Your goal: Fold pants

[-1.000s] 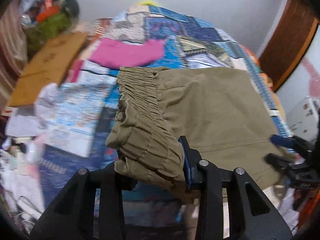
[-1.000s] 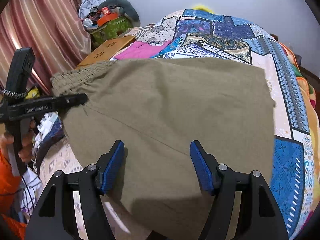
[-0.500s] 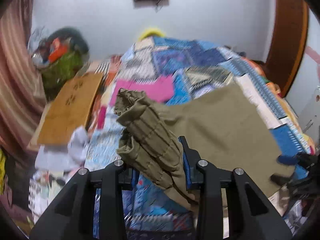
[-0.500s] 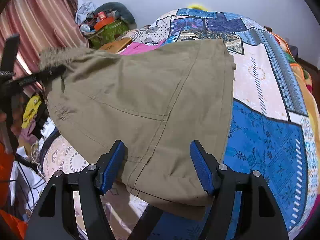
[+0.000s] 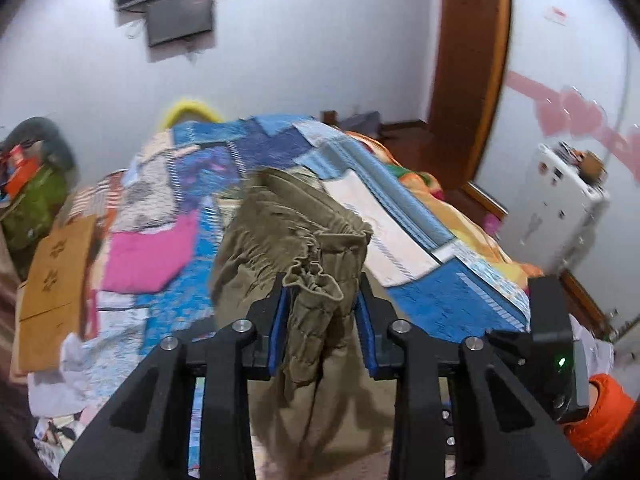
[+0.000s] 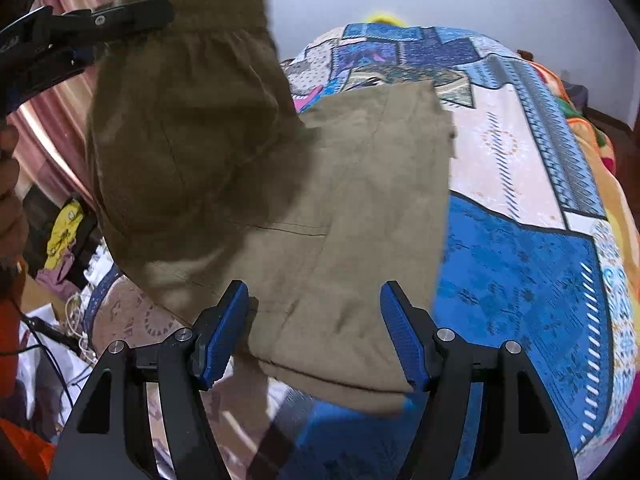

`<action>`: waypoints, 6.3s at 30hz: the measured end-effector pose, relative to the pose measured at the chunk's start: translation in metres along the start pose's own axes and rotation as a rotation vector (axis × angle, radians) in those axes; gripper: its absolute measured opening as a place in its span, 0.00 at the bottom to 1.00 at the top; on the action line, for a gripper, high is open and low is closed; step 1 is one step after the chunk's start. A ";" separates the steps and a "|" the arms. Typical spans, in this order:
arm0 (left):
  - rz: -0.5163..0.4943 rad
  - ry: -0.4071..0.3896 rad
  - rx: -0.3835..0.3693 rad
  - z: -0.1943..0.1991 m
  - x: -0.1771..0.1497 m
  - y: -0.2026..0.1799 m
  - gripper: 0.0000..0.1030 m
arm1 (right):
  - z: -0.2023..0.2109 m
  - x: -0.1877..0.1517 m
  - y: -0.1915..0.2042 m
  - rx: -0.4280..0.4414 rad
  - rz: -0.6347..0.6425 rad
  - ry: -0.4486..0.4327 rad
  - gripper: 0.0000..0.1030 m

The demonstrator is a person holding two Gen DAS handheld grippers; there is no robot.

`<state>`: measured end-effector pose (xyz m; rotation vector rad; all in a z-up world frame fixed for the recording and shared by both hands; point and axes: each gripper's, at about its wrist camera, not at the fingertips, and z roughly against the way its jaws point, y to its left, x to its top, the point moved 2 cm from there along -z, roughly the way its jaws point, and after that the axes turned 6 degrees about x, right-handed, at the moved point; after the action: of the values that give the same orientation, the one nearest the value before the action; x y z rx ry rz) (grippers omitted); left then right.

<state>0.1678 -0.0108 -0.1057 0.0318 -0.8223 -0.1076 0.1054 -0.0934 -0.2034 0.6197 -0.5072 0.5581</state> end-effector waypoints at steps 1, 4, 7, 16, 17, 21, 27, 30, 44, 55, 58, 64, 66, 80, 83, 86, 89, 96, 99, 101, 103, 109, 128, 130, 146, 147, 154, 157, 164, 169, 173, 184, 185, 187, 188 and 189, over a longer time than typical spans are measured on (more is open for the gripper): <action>-0.009 0.017 -0.018 -0.006 -0.001 -0.008 0.27 | 0.004 -0.001 -0.003 -0.006 -0.009 -0.007 0.63; -0.023 0.078 -0.069 -0.026 -0.010 -0.027 0.25 | 0.020 -0.007 -0.017 -0.033 -0.053 -0.035 0.63; -0.043 0.115 -0.089 -0.040 -0.018 -0.046 0.24 | 0.033 -0.012 -0.032 -0.078 -0.092 -0.049 0.63; -0.057 0.242 -0.167 -0.068 -0.044 -0.065 0.36 | 0.055 -0.024 -0.062 -0.153 -0.181 -0.078 0.63; -0.049 0.248 -0.178 -0.067 -0.044 -0.063 0.42 | 0.057 -0.024 -0.064 -0.157 -0.185 -0.081 0.63; -0.021 0.203 -0.193 -0.048 -0.040 -0.052 0.62 | 0.064 -0.024 -0.065 -0.175 -0.193 -0.100 0.63; 0.034 0.084 -0.079 -0.027 -0.034 -0.012 0.76 | 0.065 -0.009 -0.057 -0.143 -0.186 -0.130 0.63; 0.029 0.121 0.019 -0.038 -0.045 0.011 0.76 | 0.059 0.003 -0.047 -0.118 -0.168 -0.145 0.63; 0.029 0.248 0.062 -0.063 -0.098 0.049 0.78 | 0.004 0.009 -0.027 -0.089 -0.115 -0.091 0.64; 0.097 0.223 0.137 -0.116 -0.028 0.114 0.79 | 0.009 0.000 -0.030 -0.075 -0.122 -0.103 0.68; 0.085 0.250 0.134 -0.148 -0.014 0.120 0.79 | 0.010 -0.001 -0.029 -0.076 -0.110 -0.100 0.68; -0.019 0.360 0.193 -0.226 -0.011 0.120 0.79 | 0.009 -0.002 -0.032 -0.058 -0.104 -0.102 0.68; -0.076 0.355 0.260 -0.243 -0.014 0.123 0.89 | 0.008 -0.001 -0.034 -0.060 -0.098 -0.100 0.68; -0.137 0.286 0.233 -0.251 -0.009 0.121 0.97 | 0.007 0.017 -0.086 -0.151 -0.096 -0.071 0.68; -0.034 0.328 0.192 -0.257 -0.012 0.136 0.98 | 0.004 0.027 -0.102 -0.208 -0.080 -0.065 0.68; -0.013 0.326 0.209 -0.253 -0.020 0.138 0.98 | 0.001 0.037 -0.116 -0.283 -0.075 -0.062 0.68; 0.033 0.333 0.233 -0.241 -0.034 0.143 0.98 | 0.004 0.047 -0.125 -0.319 -0.102 -0.074 0.68; 0.176 0.358 0.216 -0.210 -0.059 0.163 0.94 | 0.016 0.042 -0.107 -0.267 -0.126 -0.097 0.68; 0.197 0.350 0.188 -0.197 -0.054 0.166 0.82 | 0.020 0.034 -0.090 -0.230 -0.128 -0.111 0.68; 0.185 0.304 0.172 -0.186 -0.044 0.163 0.82 | 0.023 0.028 -0.079 -0.204 -0.132 -0.118 0.69; 0.138 0.262 0.167 -0.183 -0.028 0.155 0.82 | 0.023 0.023 -0.071 -0.185 -0.139 -0.113 0.70; 0.074 0.261 0.123 -0.220 0.009 0.136 0.82 | 0.013 0.014 -0.064 -0.168 -0.173 -0.092 0.70; 0.211 0.335 0.005 -0.207 -0.019 0.150 0.02 | 0.028 0.020 -0.078 -0.218 -0.202 -0.132 0.70; 0.224 0.336 0.010 -0.191 -0.030 0.154 0.02 | 0.031 0.022 -0.077 -0.216 -0.199 -0.140 0.70; 0.248 0.326 0.104 -0.091 -0.105 0.163 0.02 | 0.018 0.021 -0.070 -0.230 -0.148 -0.111 0.70; 0.247 0.318 0.097 -0.091 -0.101 0.161 0.03 | 0.014 0.019 -0.071 -0.226 -0.150 -0.097 0.70; 0.207 0.287 0.021 -0.110 -0.065 0.132 0.12 | -0.004 0.011 -0.085 -0.226 -0.149 -0.050 0.70; 0.170 0.289 -0.009 -0.122 -0.053 0.111 0.13 | -0.002 0.016 -0.096 -0.303 -0.132 -0.041 0.67; 0.054 0.258 -0.064 -0.142 -0.022 0.060 0.34 | 0.014 0.043 -0.096 -0.240 -0.142 -0.076 0.58; -0.007 0.256 -0.083 -0.163 -0.007 0.034 0.36 | -0.002 0.073 -0.082 -0.173 -0.119 -0.119 0.58; -0.047 0.308 -0.017 -0.193 -0.013 0.033 0.39 | -0.036 0.082 -0.081 -0.160 -0.091 -0.054 0.58; 0.070 0.335 -0.070 -0.191 -0.029 0.067 0.49 | -0.035 0.051 -0.091 -0.137 -0.087 0.039 0.59; 0.083 0.337 -0.081 -0.185 -0.029 0.070 0.49 | -0.032 0.050 -0.091 -0.141 -0.089 0.037 0.59; 0.120 0.315 -0.096 -0.170 -0.026 0.081 0.49 | -0.022 0.047 -0.090 -0.162 -0.086 0.028 0.59; 0.140 0.289 -0.083 -0.159 -0.024 0.091 0.50 | -0.019 0.049 -0.090 -0.173 -0.084 0.025 0.59; 0.147 0.276 -0.067 -0.155 -0.022 0.096 0.50 | -0.015 0.049 -0.090 -0.190 -0.079 0.021 0.59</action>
<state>0.2745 0.0848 -0.2201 -0.0759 -0.5431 0.0087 0.2013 -0.1289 -0.2211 0.4504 -0.5071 0.4352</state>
